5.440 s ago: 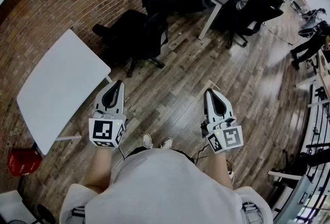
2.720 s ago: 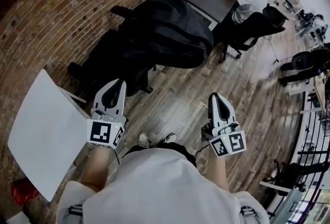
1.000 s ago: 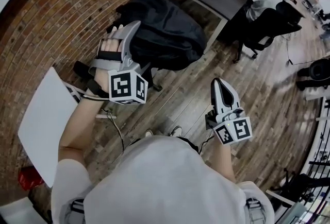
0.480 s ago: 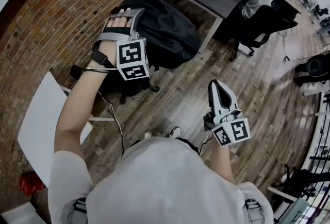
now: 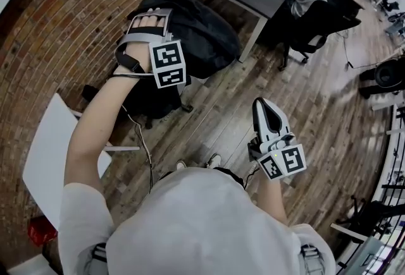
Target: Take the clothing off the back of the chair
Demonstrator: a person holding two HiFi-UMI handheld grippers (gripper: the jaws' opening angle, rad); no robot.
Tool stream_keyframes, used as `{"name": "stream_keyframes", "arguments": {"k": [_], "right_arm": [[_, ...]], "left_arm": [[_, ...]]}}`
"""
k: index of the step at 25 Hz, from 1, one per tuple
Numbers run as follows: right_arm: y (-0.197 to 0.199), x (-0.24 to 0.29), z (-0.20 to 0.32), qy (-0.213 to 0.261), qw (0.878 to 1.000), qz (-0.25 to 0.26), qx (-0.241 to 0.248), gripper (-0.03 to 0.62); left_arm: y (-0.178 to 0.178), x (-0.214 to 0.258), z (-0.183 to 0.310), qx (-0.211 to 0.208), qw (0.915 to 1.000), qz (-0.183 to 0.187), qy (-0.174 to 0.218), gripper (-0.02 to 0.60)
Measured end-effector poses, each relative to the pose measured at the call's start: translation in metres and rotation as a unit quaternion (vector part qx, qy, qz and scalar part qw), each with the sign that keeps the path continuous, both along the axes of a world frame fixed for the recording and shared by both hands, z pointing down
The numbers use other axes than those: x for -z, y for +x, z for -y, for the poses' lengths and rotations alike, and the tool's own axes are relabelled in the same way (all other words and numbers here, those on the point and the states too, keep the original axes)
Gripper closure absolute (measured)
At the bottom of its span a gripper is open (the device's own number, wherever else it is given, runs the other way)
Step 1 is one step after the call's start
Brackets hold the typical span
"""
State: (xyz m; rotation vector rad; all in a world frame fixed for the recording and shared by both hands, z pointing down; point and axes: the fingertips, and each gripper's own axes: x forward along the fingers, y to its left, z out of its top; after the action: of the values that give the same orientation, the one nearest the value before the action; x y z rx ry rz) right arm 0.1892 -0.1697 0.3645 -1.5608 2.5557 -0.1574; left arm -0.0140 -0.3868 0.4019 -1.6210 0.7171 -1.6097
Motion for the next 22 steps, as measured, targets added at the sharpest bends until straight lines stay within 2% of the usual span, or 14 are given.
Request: {"name": "stream_keyframes", "arguments": {"k": [2,3,5,6,10,13,18,22], "right_arm": [[0.001,0.001,-0.002,0.001,1.0,-0.001,0.0,0.574],[0.002,0.002,-0.002,0.001,1.0,-0.001,0.0,0.574],[0.002,0.002,-0.004,0.0,1.0,-0.001,0.0,0.574],[0.002,0.001,-0.004,0.0,1.0,0.0,0.001,0.574],[-0.003,0.0,-0.007,-0.001,1.0,0.001,0.009,0.574],[-0.006,0.0,-0.011,-0.001,1.0,0.003,0.014,0.574],[-0.004,-0.001,-0.021,-0.004,1.0,0.003,0.015,0.574],[0.001,-0.004,-0.03,-0.009,1.0,0.003,0.014,0.574]], "left_arm": [[0.001,0.001,0.002,0.002,1.0,-0.002,0.006,0.008],[0.001,0.002,0.002,0.005,0.9999,-0.005,0.008,0.038],[0.001,0.002,0.002,0.01,0.9998,-0.018,0.007,0.158],[0.001,0.002,0.001,0.013,0.9995,-0.028,0.007,0.196],[-0.001,0.004,-0.001,0.031,0.9966,-0.076,0.001,0.278],[0.0,0.006,-0.002,0.053,0.99,-0.131,-0.004,0.333],[-0.002,0.008,-0.004,0.069,0.9807,-0.183,-0.003,0.367],[-0.005,0.012,-0.005,0.075,0.9708,-0.227,-0.017,0.38]]}}
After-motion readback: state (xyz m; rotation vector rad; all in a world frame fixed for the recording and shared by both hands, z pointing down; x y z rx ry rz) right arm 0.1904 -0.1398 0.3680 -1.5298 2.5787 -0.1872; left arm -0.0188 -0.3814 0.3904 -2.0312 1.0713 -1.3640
